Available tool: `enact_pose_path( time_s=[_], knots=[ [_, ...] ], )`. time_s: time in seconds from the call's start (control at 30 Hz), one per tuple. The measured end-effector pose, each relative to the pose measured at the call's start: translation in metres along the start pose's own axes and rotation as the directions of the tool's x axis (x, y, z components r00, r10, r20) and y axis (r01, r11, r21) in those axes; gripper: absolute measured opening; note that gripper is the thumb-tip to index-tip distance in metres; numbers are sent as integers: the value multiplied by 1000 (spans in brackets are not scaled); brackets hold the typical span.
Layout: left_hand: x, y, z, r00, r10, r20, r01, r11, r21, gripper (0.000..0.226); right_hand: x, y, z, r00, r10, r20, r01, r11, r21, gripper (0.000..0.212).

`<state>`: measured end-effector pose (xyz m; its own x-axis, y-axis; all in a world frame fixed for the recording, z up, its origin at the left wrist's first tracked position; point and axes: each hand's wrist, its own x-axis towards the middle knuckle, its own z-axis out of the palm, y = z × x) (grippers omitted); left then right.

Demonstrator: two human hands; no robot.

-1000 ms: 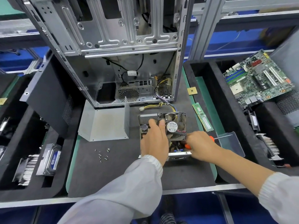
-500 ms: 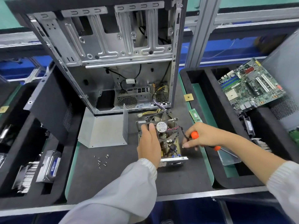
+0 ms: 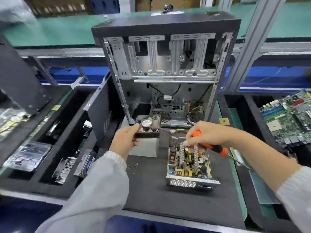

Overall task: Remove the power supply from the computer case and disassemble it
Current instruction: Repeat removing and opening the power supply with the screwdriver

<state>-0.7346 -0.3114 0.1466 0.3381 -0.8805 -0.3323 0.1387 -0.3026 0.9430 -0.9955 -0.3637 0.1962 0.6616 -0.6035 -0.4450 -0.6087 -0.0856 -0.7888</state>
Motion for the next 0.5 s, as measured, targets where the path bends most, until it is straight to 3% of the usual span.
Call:
enact_pose_path(
  time_s=[0.13, 0.27, 0.37, 0.43, 0.5],
  knots=[
    [32, -13, -28, 995, 50, -88, -17, 938, 346, 26, 58, -58, 42, 988, 21, -152, -51, 980, -191, 22],
    [55, -31, -28, 999, 42, 16, -41, 717, 696, 28, 110, -73, 78, 956, 84, -280, -223, 830, -511, 27],
    [62, -37, -30, 995, 30, 97, -97, 581, 808, 29, 130, -63, 96, 930, 145, -338, -327, 750, -575, 17],
    [63, -39, -32, 993, -1, 122, -102, 538, 836, 34, 135, -58, 102, 919, 146, -367, -358, 701, -617, 25],
    [64, -37, -33, 989, -4, 146, -120, 542, 832, 32, 132, -59, 97, 907, 145, -396, -367, 735, -571, 38]
  ],
)
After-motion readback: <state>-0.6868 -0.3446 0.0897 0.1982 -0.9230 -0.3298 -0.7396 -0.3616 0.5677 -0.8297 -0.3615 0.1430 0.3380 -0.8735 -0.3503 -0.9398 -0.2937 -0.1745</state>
